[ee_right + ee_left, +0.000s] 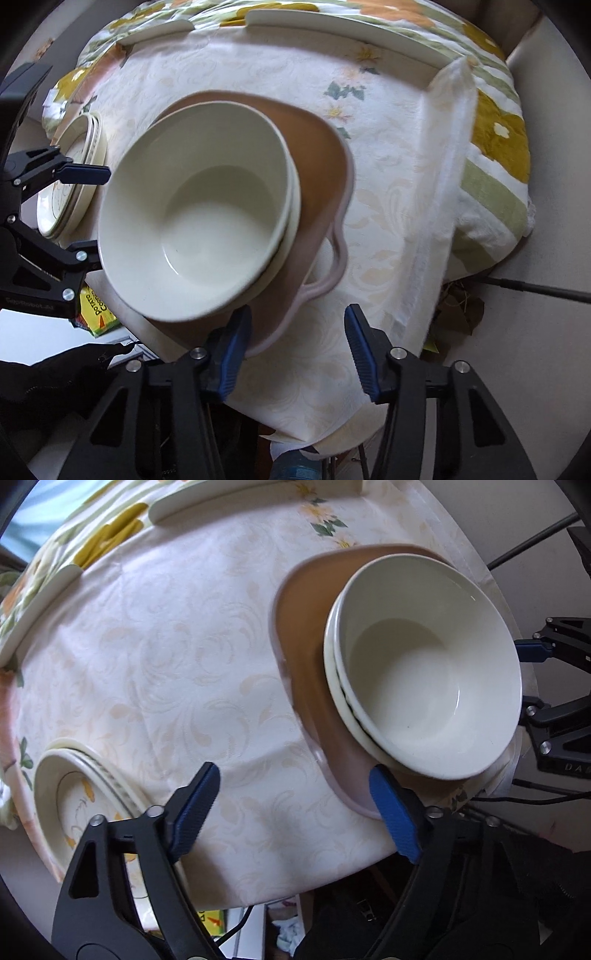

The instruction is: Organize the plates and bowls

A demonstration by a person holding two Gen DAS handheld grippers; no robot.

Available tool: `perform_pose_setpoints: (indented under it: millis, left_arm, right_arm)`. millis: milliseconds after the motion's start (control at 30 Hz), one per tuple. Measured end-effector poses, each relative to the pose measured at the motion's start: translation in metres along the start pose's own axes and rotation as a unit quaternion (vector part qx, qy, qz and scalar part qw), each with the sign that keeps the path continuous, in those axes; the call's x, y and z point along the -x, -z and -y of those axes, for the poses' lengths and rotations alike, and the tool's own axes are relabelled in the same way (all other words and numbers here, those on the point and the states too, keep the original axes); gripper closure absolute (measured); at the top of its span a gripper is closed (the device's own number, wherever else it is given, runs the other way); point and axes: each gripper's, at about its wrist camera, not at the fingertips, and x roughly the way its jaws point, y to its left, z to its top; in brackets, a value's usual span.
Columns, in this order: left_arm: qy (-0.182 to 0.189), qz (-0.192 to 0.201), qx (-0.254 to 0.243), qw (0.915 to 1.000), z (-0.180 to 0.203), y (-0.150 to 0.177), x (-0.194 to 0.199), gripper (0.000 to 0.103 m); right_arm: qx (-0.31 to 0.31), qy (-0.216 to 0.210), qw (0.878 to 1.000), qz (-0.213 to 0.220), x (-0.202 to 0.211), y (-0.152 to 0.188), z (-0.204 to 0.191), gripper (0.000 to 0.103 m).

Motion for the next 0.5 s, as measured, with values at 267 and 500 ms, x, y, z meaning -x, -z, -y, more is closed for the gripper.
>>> perform_pose_setpoints:
  millis: [267, 500]
  left_arm:
    - [0.022, 0.012, -0.017, 0.9995, 0.014, -0.007, -0.023, 0.075]
    - [0.011, 0.046, -0.044, 0.9979, 0.025, -0.004, -0.023, 0.088]
  right_arm:
    - [0.004, -0.053, 0.998, 0.024, -0.020, 0.003, 0.003, 0.073]
    - [0.010, -0.059, 0.996, 0.062, -0.026, 0.009, -0.002, 0.082]
